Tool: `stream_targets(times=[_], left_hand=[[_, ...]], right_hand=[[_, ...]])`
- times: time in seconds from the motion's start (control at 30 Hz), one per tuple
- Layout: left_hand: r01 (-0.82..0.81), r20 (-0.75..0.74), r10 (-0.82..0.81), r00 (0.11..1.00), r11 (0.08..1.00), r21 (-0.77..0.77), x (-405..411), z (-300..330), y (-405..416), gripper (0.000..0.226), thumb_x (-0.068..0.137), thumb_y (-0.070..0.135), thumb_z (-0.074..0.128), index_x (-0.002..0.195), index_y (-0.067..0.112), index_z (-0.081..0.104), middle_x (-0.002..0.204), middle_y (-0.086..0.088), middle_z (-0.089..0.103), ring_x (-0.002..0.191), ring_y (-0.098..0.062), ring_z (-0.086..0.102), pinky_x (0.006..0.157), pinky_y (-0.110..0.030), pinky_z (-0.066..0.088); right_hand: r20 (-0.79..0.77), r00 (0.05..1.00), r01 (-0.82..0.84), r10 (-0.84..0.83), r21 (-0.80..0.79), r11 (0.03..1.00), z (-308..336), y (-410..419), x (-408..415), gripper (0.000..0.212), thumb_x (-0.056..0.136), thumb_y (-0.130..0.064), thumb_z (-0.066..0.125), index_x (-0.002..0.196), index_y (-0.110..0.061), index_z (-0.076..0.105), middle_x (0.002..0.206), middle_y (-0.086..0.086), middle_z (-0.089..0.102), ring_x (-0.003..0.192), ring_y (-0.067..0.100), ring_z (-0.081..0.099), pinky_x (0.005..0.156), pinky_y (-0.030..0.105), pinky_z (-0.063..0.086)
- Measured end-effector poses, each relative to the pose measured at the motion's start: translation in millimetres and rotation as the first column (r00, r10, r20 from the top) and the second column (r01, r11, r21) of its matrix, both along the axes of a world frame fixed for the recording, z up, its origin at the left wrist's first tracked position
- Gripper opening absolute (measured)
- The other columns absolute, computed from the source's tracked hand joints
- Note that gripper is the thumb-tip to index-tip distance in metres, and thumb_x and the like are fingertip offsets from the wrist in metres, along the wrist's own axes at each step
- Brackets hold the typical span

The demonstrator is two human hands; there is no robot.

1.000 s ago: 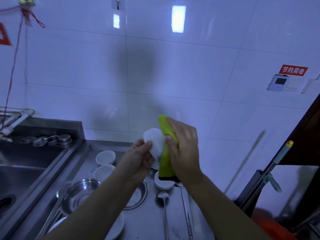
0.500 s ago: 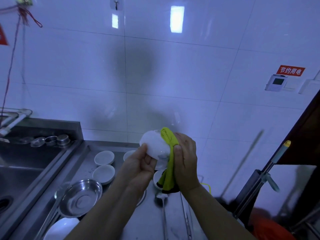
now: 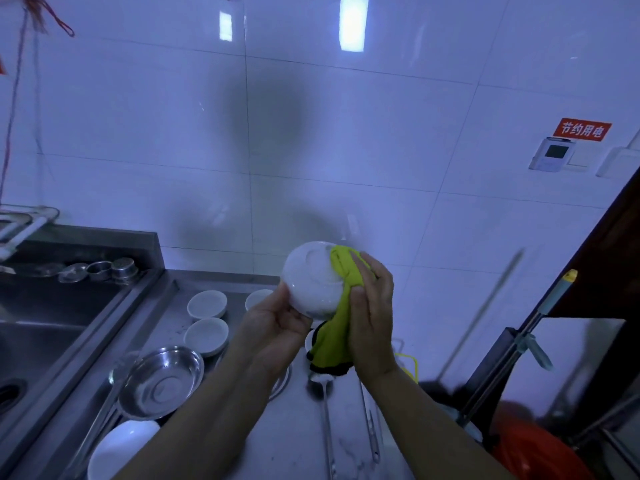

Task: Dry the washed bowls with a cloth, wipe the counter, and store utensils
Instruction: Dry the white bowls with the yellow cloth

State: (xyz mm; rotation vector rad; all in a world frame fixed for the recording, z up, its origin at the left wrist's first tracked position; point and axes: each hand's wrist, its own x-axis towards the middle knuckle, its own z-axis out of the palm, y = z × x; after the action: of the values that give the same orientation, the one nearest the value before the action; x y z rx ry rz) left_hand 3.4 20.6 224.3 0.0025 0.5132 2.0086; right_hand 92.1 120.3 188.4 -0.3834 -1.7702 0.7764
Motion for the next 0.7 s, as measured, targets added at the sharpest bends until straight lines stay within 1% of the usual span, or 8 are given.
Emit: stream_targets(times=[0.07,0.13,0.2,0.33,0.43,0.57,0.63,0.7], left_hand=[[0.027,-0.064,-0.026,0.998,1.0,0.006,-3.6,-4.9,-3.1,0.026,0.097,0.012,0.04,0.097,-0.002,0.062,0.099,-0.014,0.072,0.079,-0.021,0.072,0.058,-0.033,0.059],[0.039,-0.161,-0.039,0.986,0.999,-0.005,-9.1,-8.2,-7.2,0.027,0.098,0.01,0.037,0.096,0.0,0.062,0.088,-0.01,0.074,0.076,-0.016,0.072,0.057,-0.028,0.058],[0.04,-0.273,-0.049,0.961,0.999,-0.037,-17.2,-11.4,-9.8,0.027,0.097,0.007,0.035,0.097,0.002,0.061,0.082,-0.006,0.074,0.073,-0.012,0.071,0.061,-0.024,0.058],[0.084,-0.48,-0.125,0.868,0.991,-0.107,-33.0,-18.7,-15.6,0.025,0.091,0.006,0.038,0.102,0.003,0.06,0.085,-0.005,0.073,0.075,-0.013,0.069,0.07,-0.025,0.056],[0.104,-0.597,-0.18,0.782,0.982,-0.16,-39.9,-23.4,-18.4,0.023,0.086,0.005,0.041,0.099,0.003,0.06,0.082,-0.005,0.073,0.074,-0.014,0.068,0.069,-0.026,0.055],[0.037,-0.719,-0.21,0.663,0.968,-0.249,-41.8,-37.8,-19.2,0.025,0.091,-0.005,0.036,0.102,0.002,0.058,0.081,-0.004,0.07,0.074,-0.015,0.065,0.068,-0.024,0.053],[0.046,-0.733,-0.233,0.638,0.963,-0.266,-44.9,-46.4,-21.2,0.025,0.091,-0.006,0.037,0.099,0.002,0.058,0.08,-0.006,0.068,0.072,-0.015,0.063,0.067,-0.023,0.052],[0.057,-0.736,-0.263,0.623,0.954,-0.293,-49.7,-53.0,-22.4,0.025,0.091,-0.006,0.037,0.091,0.004,0.06,0.072,-0.002,0.069,0.067,-0.012,0.063,0.063,-0.022,0.05]], right_hand=[[-0.044,0.996,-0.079,0.072,-0.202,0.976,3.7,2.3,-0.4,0.035,0.1,-0.023,0.035,0.13,-0.021,0.054,0.133,-0.001,0.05,0.127,0.008,0.045,0.111,0.031,0.033],[-0.039,0.989,-0.15,0.145,-0.343,0.927,9.7,7.2,0.1,0.033,0.102,-0.015,0.037,0.128,-0.015,0.057,0.13,-0.001,0.056,0.125,0.007,0.048,0.111,0.034,0.034],[0.005,0.981,-0.175,0.195,-0.41,0.895,17.1,12.4,-2.1,0.032,0.103,-0.008,0.038,0.127,-0.009,0.058,0.129,0.003,0.059,0.125,0.013,0.051,0.111,0.039,0.035],[0.169,0.96,-0.155,0.223,-0.341,0.927,23.0,13.1,-9.9,0.03,0.102,-0.008,0.04,0.123,-0.006,0.061,0.125,0.006,0.062,0.121,0.017,0.053,0.108,0.039,0.037],[0.308,0.93,-0.155,0.2,-0.166,0.974,21.5,8.7,-18.6,0.032,0.098,-0.018,0.043,0.12,-0.012,0.065,0.115,0.003,0.064,0.112,0.015,0.054,0.102,0.031,0.04],[0.486,0.867,-0.143,0.111,0.028,0.989,8.7,3.8,-29.9,0.034,0.092,-0.031,0.042,0.113,-0.018,0.067,0.098,-0.003,0.058,0.1,0.018,0.052,0.086,0.029,0.041],[0.467,0.878,-0.129,0.105,0.018,0.992,-3.1,5.0,-32.3,0.033,0.092,-0.029,0.044,0.111,-0.015,0.068,0.098,-0.001,0.062,0.097,0.015,0.052,0.085,0.025,0.04],[0.376,0.918,-0.086,0.123,-0.114,0.99,-17.6,8.6,-31.1,0.031,0.093,-0.024,0.046,0.107,-0.009,0.069,0.098,0.001,0.065,0.093,0.008,0.053,0.086,0.017,0.04]])
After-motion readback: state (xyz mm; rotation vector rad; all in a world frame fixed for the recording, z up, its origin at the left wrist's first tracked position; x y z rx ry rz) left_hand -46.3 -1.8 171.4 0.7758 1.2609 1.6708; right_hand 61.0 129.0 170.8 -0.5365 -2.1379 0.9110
